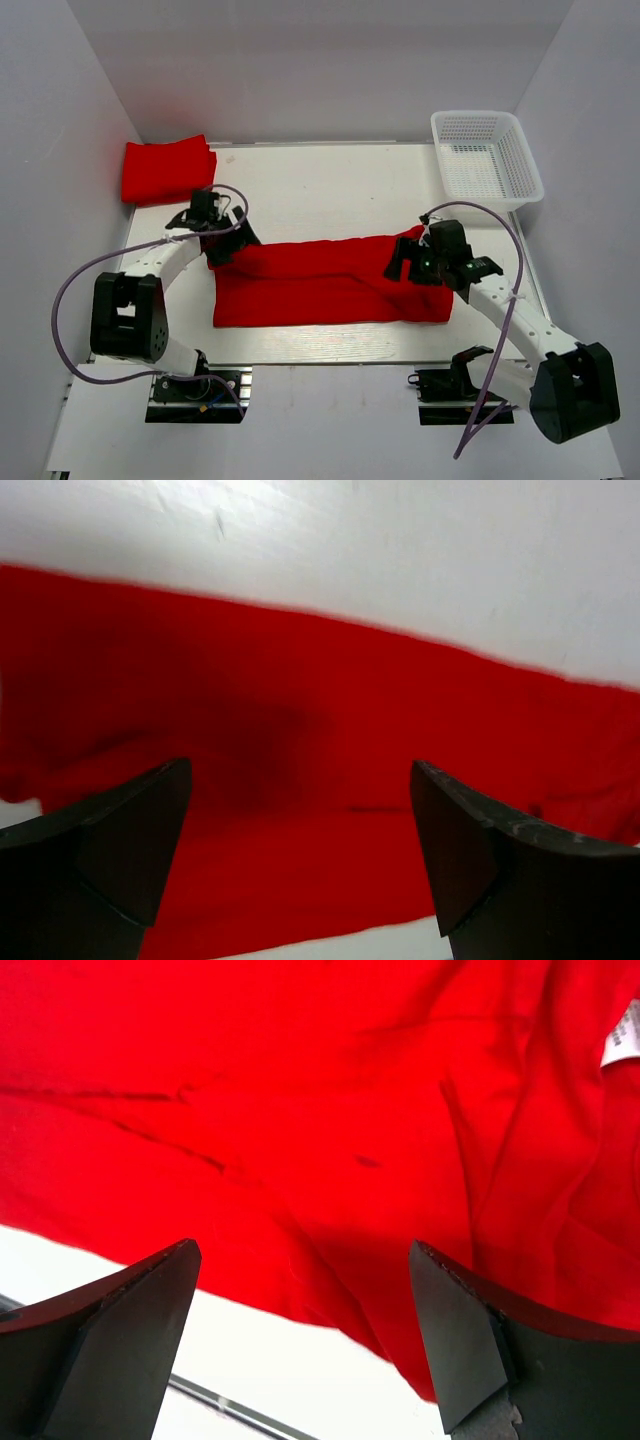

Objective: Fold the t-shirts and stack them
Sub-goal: Fold the other side of the tshirt into a rectangle, then rotate the tshirt 60 degrees

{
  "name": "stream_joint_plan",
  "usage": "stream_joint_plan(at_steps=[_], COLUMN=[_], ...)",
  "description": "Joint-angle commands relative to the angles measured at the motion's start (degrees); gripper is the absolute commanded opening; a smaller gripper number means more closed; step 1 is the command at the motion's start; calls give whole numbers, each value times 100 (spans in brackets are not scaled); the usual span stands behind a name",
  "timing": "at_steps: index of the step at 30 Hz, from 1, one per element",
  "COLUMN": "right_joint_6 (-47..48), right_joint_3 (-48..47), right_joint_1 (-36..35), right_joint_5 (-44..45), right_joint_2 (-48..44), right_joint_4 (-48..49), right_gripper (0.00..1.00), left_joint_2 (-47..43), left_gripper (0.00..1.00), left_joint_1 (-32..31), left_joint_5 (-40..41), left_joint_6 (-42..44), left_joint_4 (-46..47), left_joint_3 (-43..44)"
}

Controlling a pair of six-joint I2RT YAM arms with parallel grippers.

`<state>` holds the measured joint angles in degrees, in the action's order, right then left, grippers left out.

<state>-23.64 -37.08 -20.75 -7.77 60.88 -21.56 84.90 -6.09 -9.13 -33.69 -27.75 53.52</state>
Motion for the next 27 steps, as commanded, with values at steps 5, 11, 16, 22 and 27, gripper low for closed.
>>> stream_joint_plan(at_steps=[5, 11, 16, 22, 27], right_joint_6=[-650, -704, -581, -739, -932], right_joint_3=[17, 61, -132, -317, -519], right_joint_1=[19, 10, 1, 1, 10], right_joint_5=[302, 530, 750, 1259, 1313], right_joint_2=[441, 530, 565, 837, 1250], right_joint_4=[416, 293, 249, 126, 126], right_gripper=[90, 90, 90, 90, 90], left_joint_2=[-290, -650, -966, -766, -177], left_gripper=[100, 100, 100, 100, 100], left_joint_1=[-182, -59, -173, -226, -332], left_joint_5=[23, 938, 896, -360, -494], left_joint_6=[-66, -445, -393, 687, 768], left_joint_4=[-107, -837, -733, -38, 32], left_joint_3=[-1194, -1125, -484, 132, 133])
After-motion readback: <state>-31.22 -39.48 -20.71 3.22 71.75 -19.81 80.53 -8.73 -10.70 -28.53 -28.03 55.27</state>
